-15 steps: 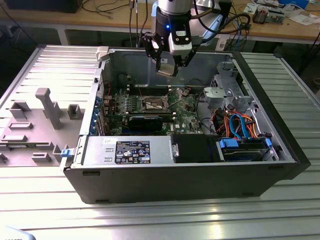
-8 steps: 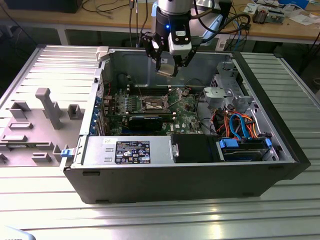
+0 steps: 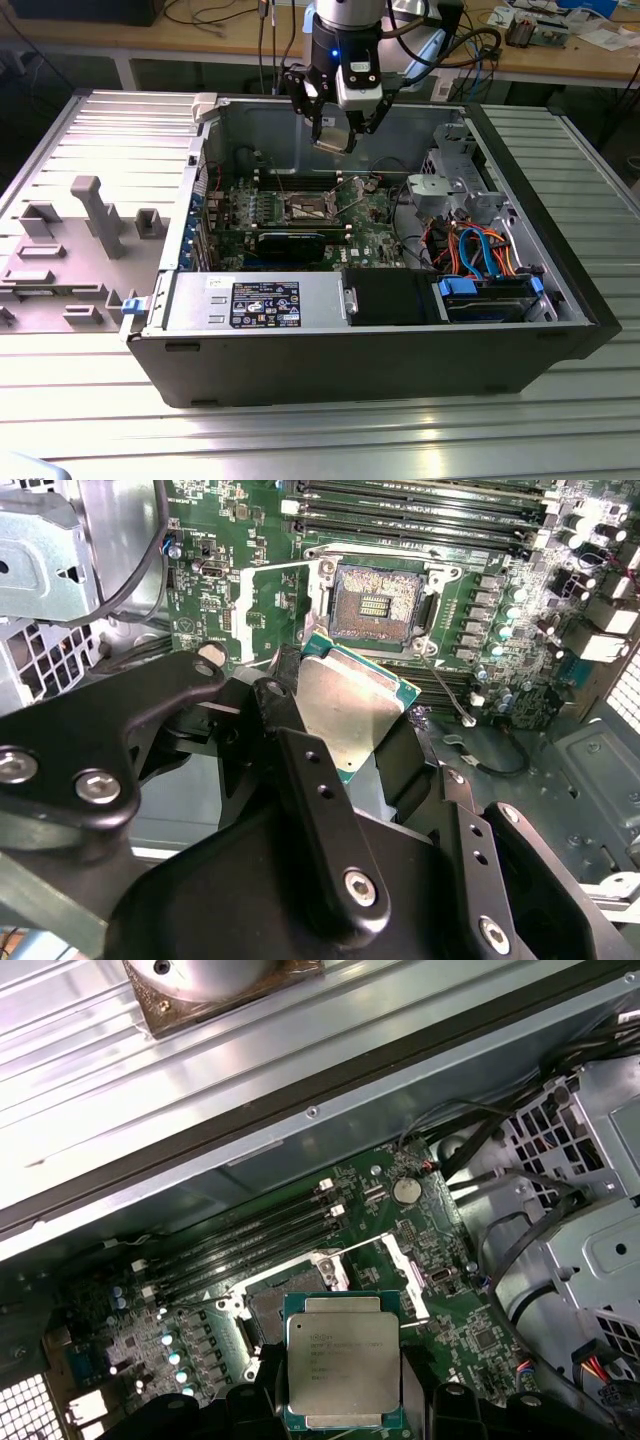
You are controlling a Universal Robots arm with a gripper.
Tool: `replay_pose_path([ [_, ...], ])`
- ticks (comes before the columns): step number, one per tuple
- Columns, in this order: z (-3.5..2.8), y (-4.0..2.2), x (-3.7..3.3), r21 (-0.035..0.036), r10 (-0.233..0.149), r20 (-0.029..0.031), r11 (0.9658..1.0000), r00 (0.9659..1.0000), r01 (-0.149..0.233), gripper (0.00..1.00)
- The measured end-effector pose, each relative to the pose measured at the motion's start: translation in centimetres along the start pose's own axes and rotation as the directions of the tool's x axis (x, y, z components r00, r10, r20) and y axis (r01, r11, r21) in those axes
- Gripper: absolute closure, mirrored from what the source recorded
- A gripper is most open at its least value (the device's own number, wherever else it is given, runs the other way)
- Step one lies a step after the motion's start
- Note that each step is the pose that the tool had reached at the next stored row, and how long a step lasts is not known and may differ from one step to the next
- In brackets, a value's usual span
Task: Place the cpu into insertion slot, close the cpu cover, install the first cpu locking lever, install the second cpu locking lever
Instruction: 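Place the cpu into insertion slot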
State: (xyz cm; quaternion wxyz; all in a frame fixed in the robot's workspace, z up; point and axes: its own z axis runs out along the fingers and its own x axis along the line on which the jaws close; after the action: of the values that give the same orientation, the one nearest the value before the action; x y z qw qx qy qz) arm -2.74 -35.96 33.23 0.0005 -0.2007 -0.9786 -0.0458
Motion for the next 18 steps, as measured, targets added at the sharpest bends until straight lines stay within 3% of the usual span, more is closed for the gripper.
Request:
replay_pose_path([
  [18, 0.0, 0.0, 0.0, -0.0004, 0.02, 0.0018, 0.9998, 0.9998, -0.02, 0.45],
])
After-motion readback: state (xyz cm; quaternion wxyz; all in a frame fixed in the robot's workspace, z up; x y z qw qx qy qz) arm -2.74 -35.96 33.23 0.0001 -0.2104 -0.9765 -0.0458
